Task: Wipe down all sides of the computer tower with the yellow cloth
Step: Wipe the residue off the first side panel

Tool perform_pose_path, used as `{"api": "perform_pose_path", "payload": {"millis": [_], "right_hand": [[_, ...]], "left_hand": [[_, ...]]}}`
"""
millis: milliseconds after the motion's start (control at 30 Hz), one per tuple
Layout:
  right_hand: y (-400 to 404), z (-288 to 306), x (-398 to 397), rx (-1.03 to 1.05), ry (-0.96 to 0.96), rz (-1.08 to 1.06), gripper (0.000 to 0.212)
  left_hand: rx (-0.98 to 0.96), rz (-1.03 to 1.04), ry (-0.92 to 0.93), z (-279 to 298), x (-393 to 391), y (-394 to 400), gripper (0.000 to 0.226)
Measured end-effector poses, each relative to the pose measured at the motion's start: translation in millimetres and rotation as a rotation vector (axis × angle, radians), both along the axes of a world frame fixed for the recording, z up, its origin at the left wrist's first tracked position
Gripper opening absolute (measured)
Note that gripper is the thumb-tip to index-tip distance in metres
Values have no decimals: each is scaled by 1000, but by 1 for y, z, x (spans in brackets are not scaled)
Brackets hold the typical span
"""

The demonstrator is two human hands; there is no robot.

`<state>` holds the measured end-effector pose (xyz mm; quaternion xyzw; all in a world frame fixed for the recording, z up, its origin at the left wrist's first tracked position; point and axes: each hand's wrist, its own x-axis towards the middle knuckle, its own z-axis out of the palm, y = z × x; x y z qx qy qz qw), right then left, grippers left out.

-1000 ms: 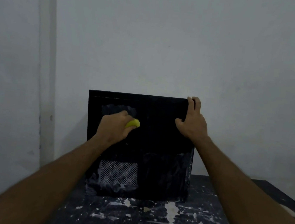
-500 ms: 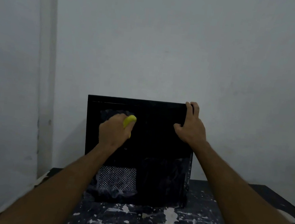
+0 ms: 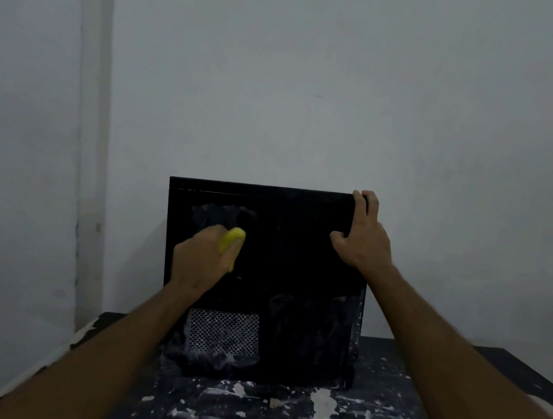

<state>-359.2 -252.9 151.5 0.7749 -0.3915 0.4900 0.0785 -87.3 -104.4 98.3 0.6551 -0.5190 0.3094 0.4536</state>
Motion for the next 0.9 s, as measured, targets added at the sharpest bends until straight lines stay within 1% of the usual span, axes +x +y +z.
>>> {"api": "perform_pose_path", "payload": {"millis": [67, 100, 200, 233, 300, 333, 367, 433, 467, 500, 567, 600, 633, 700, 733, 767, 833, 867, 900], "right_hand": [[0, 0, 1, 8, -7, 0, 86], [0, 0, 1, 9, -10, 1, 87], [1, 0, 2, 12, -19, 5, 87], [0, 0, 2, 12, -17, 7, 87], [0, 0, 2, 16, -16, 10, 87], [0, 1, 2, 16, -16, 8, 87], [0, 1, 2, 16, -15, 5, 87], [0, 1, 3, 15, -17, 5, 87], [-1, 0, 3, 13, -20, 7, 87], [-1, 0, 3, 9, -20, 6, 87], [-1, 1, 3, 12, -19, 4, 87], [-1, 1, 4, 15, -18, 2, 87], [-2, 0, 4, 17, -14, 1, 87], [-3, 0, 4, 7, -11, 1, 88], [-3, 0, 4, 4, -15, 0, 88], [-3, -1, 4, 3, -19, 0, 87], [-3, -1, 5, 10, -23, 0, 87], [-3, -1, 5, 12, -23, -1, 87], [-3, -1, 4, 11, -22, -3, 87]], "left_hand": [[-35, 54, 98, -1, 15, 9, 42], [-32, 60, 94, -2, 20, 12, 41], [3, 35, -41, 2, 31, 16, 40], [-6, 44, -47, 5, 37, 17, 41], [-59, 64, 44, 12, 46, 21, 42], [-73, 68, 61, 13, 49, 21, 42], [-60, 65, 13, 13, 50, 21, 43], [9, 53, -150, 10, 51, 21, 45], [19, 60, -176, 10, 54, 21, 45], [-3, 69, -138, 12, 58, 22, 45], [-89, 100, 14, 17, 65, 25, 45], [-109, 109, 37, 18, 65, 24, 44], [-91, 98, -2, 17, 62, 23, 42], [-26, 50, -159, 16, 58, 19, 41], [-15, 52, -205, 18, 60, 19, 41], [-25, 71, -174, 24, 63, 20, 43], [-110, 107, -7, 36, 67, 24, 44], [-136, 114, 30, 38, 67, 23, 44], [-123, 112, -13, 38, 64, 21, 43]]}}
